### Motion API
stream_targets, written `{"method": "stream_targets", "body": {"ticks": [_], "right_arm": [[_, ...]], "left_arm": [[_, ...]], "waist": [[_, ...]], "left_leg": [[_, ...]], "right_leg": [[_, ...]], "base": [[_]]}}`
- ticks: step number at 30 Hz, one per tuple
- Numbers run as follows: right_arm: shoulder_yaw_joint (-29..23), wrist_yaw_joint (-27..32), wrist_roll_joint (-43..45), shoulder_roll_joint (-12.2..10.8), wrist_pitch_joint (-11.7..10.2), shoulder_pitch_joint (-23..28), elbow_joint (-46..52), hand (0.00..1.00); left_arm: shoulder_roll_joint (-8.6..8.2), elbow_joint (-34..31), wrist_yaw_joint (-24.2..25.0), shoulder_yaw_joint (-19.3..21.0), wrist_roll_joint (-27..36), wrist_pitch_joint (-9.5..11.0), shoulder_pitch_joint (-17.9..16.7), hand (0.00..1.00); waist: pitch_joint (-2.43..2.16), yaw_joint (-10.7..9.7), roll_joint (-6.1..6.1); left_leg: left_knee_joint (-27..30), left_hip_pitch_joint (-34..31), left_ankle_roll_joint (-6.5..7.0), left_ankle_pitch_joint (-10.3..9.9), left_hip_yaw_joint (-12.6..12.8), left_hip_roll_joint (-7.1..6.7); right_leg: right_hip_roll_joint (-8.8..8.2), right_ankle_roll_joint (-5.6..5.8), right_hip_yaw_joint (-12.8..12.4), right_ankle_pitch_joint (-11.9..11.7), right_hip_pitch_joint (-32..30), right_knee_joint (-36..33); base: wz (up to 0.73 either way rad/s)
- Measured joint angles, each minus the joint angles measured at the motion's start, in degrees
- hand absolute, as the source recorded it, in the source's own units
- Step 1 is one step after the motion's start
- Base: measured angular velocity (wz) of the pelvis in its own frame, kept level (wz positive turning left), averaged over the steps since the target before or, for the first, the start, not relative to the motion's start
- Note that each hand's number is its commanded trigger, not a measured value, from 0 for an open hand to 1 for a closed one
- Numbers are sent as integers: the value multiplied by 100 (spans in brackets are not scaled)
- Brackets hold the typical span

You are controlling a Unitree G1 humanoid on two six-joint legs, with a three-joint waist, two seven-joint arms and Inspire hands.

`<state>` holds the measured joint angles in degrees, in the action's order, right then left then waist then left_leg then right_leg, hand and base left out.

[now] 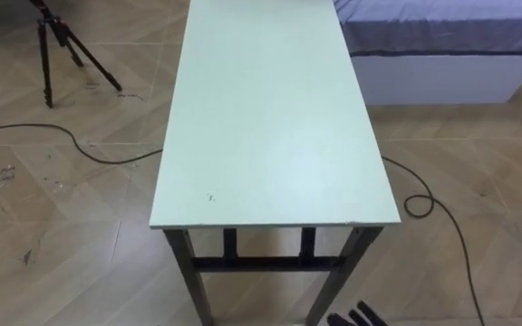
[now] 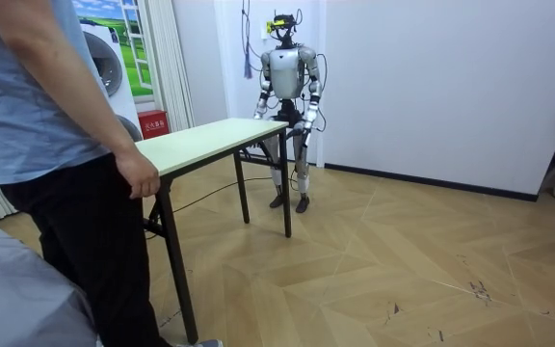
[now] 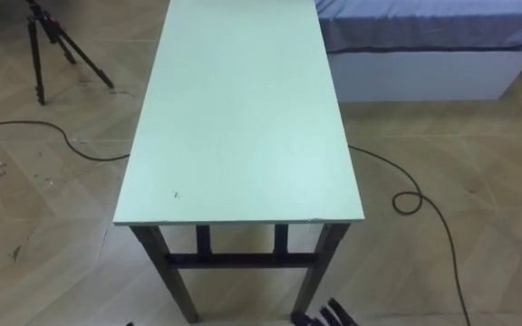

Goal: Move table with human

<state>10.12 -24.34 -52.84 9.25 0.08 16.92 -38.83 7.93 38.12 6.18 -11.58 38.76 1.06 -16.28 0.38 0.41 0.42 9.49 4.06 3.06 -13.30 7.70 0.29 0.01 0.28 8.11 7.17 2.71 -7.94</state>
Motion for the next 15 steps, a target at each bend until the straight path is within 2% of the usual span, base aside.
{"method": "stream_targets", "body": {"ticks": [1, 3, 5, 7, 9, 15], "right_arm": [[41, -60, -37, -8, 2, 0, 26, 0], [216, -105, -187, -5, 12, 128, 447, 0], [318, -212, -433, 7, 21, 327, 870, 0], [499, -289, -723, 30, 20, 377, 1141, 0], [686, -366, -877, 46, 26, 385, 1434, 0], [945, -465, -866, 206, 136, 447, 2144, 0]], "left_arm": [[0, -134, 35, -33, 9, -15, -17, 0], [22, -882, 169, -127, 224, -72, -202, 0], [79, -1275, 244, -278, 366, -70, -285, 0], [107, -1399, 285, -461, 672, -70, -290, 0], [207, -1629, 322, -742, 989, -78, -280, 0], [238, -2264, 417, -1047, 1331, -198, -316, 0]], "waist": [[-1, 1, 3], [-1, 1, 32], [-18, 4, 68], [-41, -12, 93], [-32, -28, 79], [-20, -23, 55]], "left_leg": [[6, -16, 0, 0, -5, -2], [32, -54, 1, 1, -6, -2], [32, -38, 0, 1, -6, 8], [32, -27, 0, 1, -5, 9], [41, -35, 2, 2, -1, 3], [54, -41, 2, 2, -19, -4]], "right_leg": [[-3, 0, 4, 0, -12, -2], [-7, 0, -1, 0, -89, -38], [-3, 1, 5, 2, -79, -76], [-3, 1, 6, 3, -56, -81], [-9, 2, -5, 3, -63, -81], [-19, 2, 9, 4, -61, -93]], "base": [[0], [0], [0], [0], [0], [0]]}}
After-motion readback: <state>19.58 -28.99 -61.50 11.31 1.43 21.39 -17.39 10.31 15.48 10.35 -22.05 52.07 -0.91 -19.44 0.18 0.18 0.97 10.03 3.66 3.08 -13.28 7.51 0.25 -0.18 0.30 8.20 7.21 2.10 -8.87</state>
